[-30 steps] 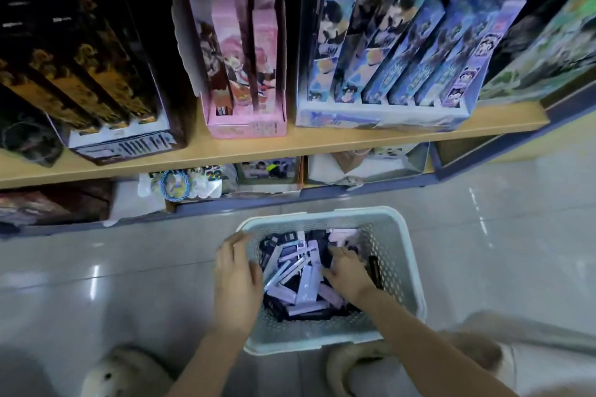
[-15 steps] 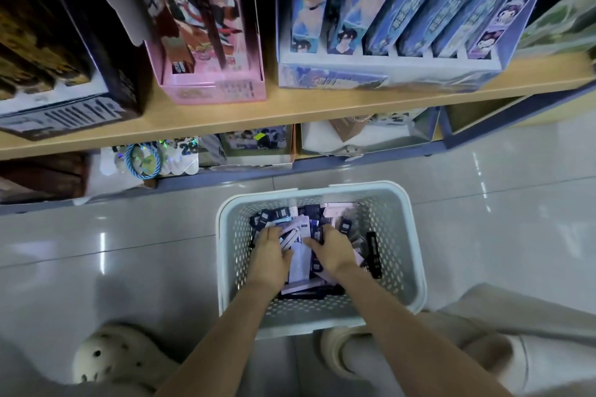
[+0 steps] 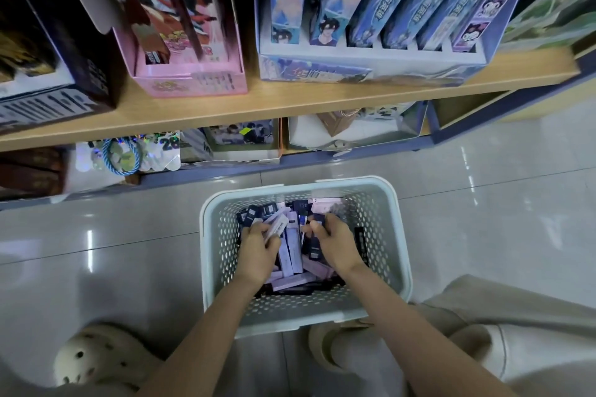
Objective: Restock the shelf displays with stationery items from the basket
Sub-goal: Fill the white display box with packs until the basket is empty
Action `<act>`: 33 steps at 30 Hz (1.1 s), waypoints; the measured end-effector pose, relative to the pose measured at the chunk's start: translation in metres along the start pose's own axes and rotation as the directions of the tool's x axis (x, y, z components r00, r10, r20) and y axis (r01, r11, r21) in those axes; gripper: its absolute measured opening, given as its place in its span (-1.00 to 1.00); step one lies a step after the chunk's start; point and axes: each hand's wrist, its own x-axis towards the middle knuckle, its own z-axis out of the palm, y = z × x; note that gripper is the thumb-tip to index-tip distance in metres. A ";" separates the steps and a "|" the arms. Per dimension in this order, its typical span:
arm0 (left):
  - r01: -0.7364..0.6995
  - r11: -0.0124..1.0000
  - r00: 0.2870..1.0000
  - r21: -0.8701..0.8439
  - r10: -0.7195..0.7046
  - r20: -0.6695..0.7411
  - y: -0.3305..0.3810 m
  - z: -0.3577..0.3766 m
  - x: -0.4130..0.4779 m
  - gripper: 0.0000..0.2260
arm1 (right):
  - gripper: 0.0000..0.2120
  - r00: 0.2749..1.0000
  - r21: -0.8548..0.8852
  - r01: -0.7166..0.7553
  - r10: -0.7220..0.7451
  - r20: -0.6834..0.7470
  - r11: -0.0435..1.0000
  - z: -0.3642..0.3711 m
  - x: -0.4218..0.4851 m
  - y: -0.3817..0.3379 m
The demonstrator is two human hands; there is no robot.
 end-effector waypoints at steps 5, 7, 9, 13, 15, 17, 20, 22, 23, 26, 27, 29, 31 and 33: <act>0.081 0.944 0.996 -0.319 -0.063 0.066 0.016 -0.005 -0.010 -0.91 | -0.91 0.993 0.316 -0.022 -0.016 0.117 0.948 -0.002 -0.017 -0.015; 0.116 0.923 0.989 -0.366 -0.072 0.132 0.023 -0.007 -0.014 -0.88 | -0.88 0.997 0.372 -0.002 -0.028 0.075 0.928 -0.002 -0.020 -0.019; 0.157 0.891 0.974 -0.426 -0.068 0.217 0.028 -0.010 -0.018 -0.83 | -0.80 0.999 0.390 0.011 -0.030 0.041 0.921 -0.002 -0.021 -0.022; 0.158 0.903 0.939 -0.399 -0.013 0.342 0.023 -0.011 -0.019 -0.49 | -0.80 0.997 0.376 0.074 -0.073 -0.017 0.924 0.003 -0.021 -0.020; 0.091 0.911 0.934 -0.402 0.062 0.352 0.022 -0.013 -0.021 -0.47 | -0.80 0.994 0.372 0.108 -0.099 -0.043 0.922 0.003 -0.023 -0.019; 0.016 0.917 0.928 -0.399 0.134 0.347 0.024 -0.014 -0.024 -0.67 | -0.78 0.990 0.370 0.142 -0.126 -0.067 0.918 0.001 -0.024 -0.019; -0.003 0.927 0.929 -0.376 0.142 0.342 0.023 -0.015 -0.026 -0.80 | -0.74 0.964 0.251 0.224 -0.177 -0.197 0.942 -0.008 -0.020 -0.014; 0.031 0.924 0.936 -0.381 0.107 0.336 0.020 -0.016 -0.027 -0.87 | -0.65 0.956 0.098 0.212 -0.186 -0.227 0.972 -0.019 -0.011 -0.005; 0.036 0.926 0.939 -0.376 0.097 0.330 0.018 -0.017 -0.028 -0.88 | -0.59 0.963 0.018 0.175 -0.167 -0.211 0.984 -0.026 -0.006 0.000; 0.028 0.931 0.941 -0.364 0.098 0.323 0.014 -0.020 -0.029 -0.87 | -0.40 0.986 -0.270 0.095 -0.127 -0.104 0.958 -0.039 0.007 0.010; 0.026 0.932 0.940 -0.360 0.100 0.325 0.013 -0.021 -0.029 -0.86 | -0.34 0.990 -0.358 0.088 -0.121 -0.069 0.929 -0.040 0.009 0.012; 0.027 0.929 0.935 -0.369 0.107 0.337 0.013 -0.022 -0.029 -0.83 | -0.30 0.991 -0.491 0.094 -0.127 -0.033 0.866 -0.040 0.013 0.013; 0.028 0.923 0.936 -0.385 0.111 0.334 0.015 -0.023 -0.030 -0.83 | -0.34 0.988 -0.567 0.110 -0.153 -0.029 0.816 -0.039 0.017 0.014; 0.033 0.919 0.940 -0.393 0.105 0.324 0.016 -0.024 -0.029 -0.85 | -0.41 0.984 -0.611 0.125 -0.175 -0.023 0.782 -0.037 0.021 0.013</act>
